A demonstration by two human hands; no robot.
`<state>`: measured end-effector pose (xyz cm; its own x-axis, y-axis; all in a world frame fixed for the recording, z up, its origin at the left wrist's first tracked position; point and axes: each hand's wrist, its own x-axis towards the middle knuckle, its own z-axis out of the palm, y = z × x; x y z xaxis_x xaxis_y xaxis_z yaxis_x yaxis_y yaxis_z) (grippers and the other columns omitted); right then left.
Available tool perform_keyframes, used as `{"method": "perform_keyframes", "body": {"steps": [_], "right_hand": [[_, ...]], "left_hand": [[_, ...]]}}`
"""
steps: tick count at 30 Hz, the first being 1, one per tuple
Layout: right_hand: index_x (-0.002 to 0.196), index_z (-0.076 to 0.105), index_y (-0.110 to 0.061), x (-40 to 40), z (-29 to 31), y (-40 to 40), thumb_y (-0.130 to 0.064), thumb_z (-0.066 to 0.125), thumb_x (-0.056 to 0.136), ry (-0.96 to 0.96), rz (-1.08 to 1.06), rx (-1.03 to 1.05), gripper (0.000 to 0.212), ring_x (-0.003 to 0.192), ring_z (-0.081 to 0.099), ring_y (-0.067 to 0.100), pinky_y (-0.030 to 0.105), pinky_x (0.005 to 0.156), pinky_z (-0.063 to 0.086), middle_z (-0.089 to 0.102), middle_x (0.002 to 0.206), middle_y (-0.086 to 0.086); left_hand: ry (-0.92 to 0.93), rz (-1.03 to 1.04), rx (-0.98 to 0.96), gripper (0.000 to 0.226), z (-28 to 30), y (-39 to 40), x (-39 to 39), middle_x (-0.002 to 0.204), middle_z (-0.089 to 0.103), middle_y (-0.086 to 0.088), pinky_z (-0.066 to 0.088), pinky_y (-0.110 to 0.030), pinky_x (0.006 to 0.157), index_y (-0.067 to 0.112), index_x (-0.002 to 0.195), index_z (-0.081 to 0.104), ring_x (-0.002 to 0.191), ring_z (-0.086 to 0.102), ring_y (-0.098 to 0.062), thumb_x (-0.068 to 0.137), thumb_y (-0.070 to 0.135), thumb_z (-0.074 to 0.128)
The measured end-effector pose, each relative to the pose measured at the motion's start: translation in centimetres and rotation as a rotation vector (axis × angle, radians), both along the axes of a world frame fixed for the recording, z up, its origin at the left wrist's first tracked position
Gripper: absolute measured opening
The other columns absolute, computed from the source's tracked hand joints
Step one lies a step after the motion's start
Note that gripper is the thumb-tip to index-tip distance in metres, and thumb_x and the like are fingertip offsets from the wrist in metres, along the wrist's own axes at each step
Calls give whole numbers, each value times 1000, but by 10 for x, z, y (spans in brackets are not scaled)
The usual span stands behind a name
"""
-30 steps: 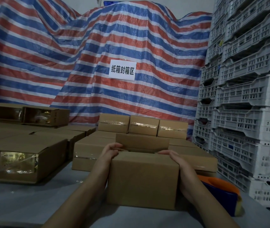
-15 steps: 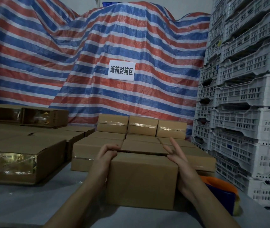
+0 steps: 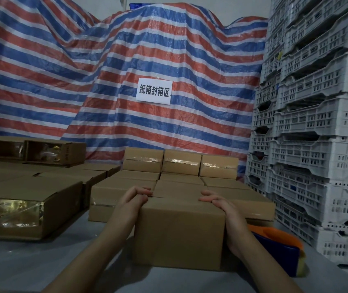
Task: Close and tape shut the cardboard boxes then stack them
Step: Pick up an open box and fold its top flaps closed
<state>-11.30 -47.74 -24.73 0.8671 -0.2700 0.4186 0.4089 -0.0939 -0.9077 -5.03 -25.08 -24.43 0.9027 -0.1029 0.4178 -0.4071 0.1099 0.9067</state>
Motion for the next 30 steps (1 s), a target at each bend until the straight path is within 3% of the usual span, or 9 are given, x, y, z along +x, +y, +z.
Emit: {"method": "perform_keyframes", "body": {"steps": [3,6,9,12,15,19,23,26,30], "right_hand": [[78,82,-25,-1,1,2,-15,44,101,15,-9,4,46,127,51,16,45,113,36,64,129,-12],[76,82,-26,-2,2,3,-14,43,102,14,-21,-6,48,125,52,18,45,113,37,64,128,-11],[76,81,-26,-2,3,3,-15,42,102,19,-7,12,48,124,53,20,46,110,40,63,128,-10],[73,80,-27,-5,4,3,-16,42,103,43,45,44,50,120,54,22,43,95,48,61,131,-8],[68,79,-29,-7,7,6,-14,41,103,68,43,45,54,116,56,21,35,78,49,59,130,-8],[82,81,-32,-10,11,1,-20,41,104,135,76,-13,46,114,59,26,37,81,51,59,130,-6],[126,63,-31,-21,22,-24,-41,37,108,201,-145,-480,33,116,58,17,39,100,48,61,129,-2],[101,63,-25,-38,23,-52,-55,39,102,224,-577,-1080,39,86,61,11,33,75,52,66,99,-2],[85,59,-25,-59,-2,-70,-70,37,95,481,-773,-1326,51,69,57,11,28,58,42,61,80,-6]], "left_hand": [[-51,14,269,21,13,7,-3,108,59,5,40,-25,69,22,94,64,91,53,-7,99,13,47],[-332,222,731,17,30,6,-13,120,52,8,44,-32,93,32,105,60,111,48,-9,100,25,45],[-624,296,987,45,43,-15,-33,151,36,9,29,-38,112,33,140,43,137,32,-11,99,50,37],[-667,168,1278,66,43,-39,-42,161,20,5,19,-40,116,33,152,24,146,22,-16,95,67,26],[-661,183,1386,69,35,-43,-42,152,40,2,33,-41,108,30,146,37,134,41,-18,93,71,21],[-668,186,1368,69,34,-40,-42,143,50,3,42,-39,98,31,141,42,123,50,-17,91,73,20],[-646,175,1370,69,38,-42,-43,144,49,3,42,-39,98,31,144,40,126,48,-17,92,72,21],[-659,170,1370,70,36,-41,-44,148,45,4,39,-40,102,30,146,38,131,45,-17,92,72,21],[-661,164,1381,72,35,-40,-42,156,34,5,34,-42,107,34,151,27,139,36,-17,92,73,18]]}}
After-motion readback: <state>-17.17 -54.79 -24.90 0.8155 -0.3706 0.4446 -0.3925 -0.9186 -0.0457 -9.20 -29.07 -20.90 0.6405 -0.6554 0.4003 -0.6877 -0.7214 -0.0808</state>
